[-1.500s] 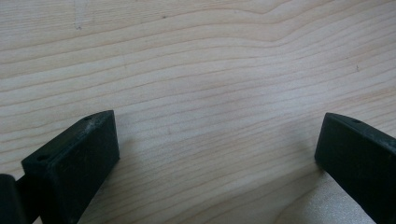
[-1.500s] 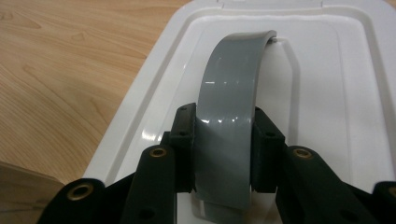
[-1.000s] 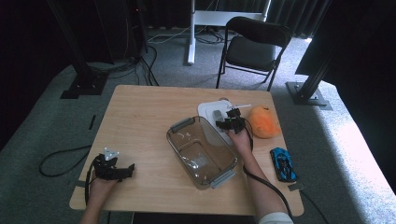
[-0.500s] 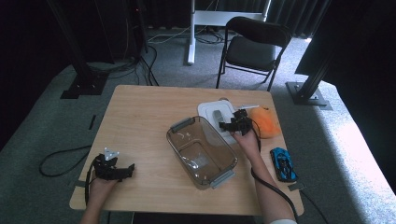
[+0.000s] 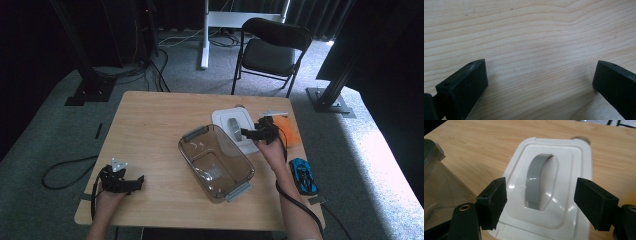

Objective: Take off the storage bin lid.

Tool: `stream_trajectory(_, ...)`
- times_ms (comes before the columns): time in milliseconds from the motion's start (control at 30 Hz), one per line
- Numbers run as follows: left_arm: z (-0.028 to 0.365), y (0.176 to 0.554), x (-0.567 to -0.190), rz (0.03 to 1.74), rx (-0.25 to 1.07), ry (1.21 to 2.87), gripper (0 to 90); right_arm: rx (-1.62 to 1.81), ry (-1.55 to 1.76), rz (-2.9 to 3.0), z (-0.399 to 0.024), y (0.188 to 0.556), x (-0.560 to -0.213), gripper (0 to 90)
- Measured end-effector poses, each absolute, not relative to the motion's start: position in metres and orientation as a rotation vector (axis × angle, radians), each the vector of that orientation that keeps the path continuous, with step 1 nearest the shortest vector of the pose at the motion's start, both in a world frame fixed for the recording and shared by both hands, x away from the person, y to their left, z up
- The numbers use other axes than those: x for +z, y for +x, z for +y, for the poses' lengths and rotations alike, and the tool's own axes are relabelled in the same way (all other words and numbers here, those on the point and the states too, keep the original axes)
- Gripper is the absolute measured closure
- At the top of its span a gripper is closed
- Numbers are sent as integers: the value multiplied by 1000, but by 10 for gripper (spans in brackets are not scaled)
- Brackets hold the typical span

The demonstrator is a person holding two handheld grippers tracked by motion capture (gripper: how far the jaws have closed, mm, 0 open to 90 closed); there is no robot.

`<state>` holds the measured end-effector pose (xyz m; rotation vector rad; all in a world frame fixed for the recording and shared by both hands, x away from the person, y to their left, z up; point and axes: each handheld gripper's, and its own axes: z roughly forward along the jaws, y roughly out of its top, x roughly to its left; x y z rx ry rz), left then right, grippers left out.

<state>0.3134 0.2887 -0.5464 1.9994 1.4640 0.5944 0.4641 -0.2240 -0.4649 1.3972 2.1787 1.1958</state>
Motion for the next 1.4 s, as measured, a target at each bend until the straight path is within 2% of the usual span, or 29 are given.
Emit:
stream_trajectory(100,289,313,-546,1464,594,2000,1,1200,1401,2157,-231,462,-461,252)
stream_trajectory(500,289,313,-546,1464,595,2000,1,1156,1415,2122,-262,454,-450,138)
stream_trajectory(1400,289,313,-546,1464,595,2000,1,1075,1540,2009,-324,447,-450,173)
